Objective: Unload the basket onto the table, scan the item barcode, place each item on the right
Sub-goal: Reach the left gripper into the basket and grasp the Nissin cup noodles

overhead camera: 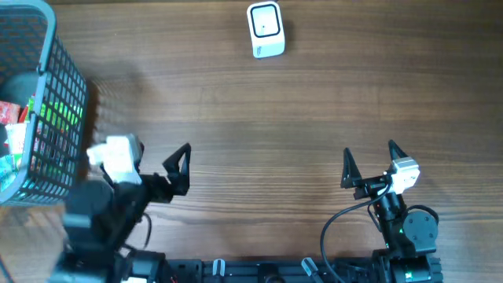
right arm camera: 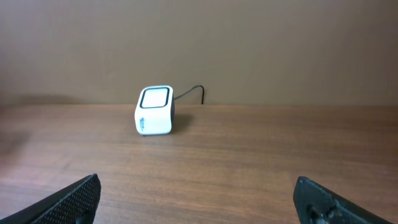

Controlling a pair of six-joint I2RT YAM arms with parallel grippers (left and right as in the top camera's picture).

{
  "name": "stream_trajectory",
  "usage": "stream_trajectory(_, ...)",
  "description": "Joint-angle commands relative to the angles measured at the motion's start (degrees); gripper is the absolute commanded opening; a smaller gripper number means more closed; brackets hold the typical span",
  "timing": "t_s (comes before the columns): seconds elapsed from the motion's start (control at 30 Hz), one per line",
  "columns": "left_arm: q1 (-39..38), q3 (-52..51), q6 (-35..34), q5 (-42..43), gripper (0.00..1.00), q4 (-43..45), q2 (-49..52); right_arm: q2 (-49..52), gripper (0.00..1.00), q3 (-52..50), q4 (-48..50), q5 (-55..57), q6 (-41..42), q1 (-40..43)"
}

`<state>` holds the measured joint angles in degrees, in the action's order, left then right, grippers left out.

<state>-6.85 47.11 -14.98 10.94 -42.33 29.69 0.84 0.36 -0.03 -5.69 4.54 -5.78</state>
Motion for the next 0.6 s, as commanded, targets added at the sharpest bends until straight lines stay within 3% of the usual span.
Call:
stream_trajectory(0.0,-0.1,26.3,-0.4,3.7,1.00,-15.1,18.0,0.0,1.00,-0.1,0.3,0.7,0.3,0.3)
stream_trajectory(0.07,-0.1,39.6,-0.4,3.4,1.00,-23.7,26.6,0.0,1.00,-0.1,0.3,0.7,0.4,0.3)
stream_trajectory(0.13,-0.1,46.7,-0.5,3.4,1.00,-24.4,31.8,0.0,1.00,-0.1,0.3,0.7,0.4,0.3)
stream_trajectory(0.33,0.0,48.6,-1.3,0.9,1.00,-20.9,37.6,0.0,0.99,-0.1,0.3,0.7,0.3,0.3)
stream_trajectory(0.5,4.1,48.6,-13.9,-27.1,1.00,-20.9,39.5,0.0,1.00,-0.1,0.3,0.7,0.3,0.3)
stream_trajectory(0.57,7.0,48.6,-15.6,-34.4,1.00,-20.8,40.4,0.0,1.00,-0.1,0.3,0.7,0.4,0.3)
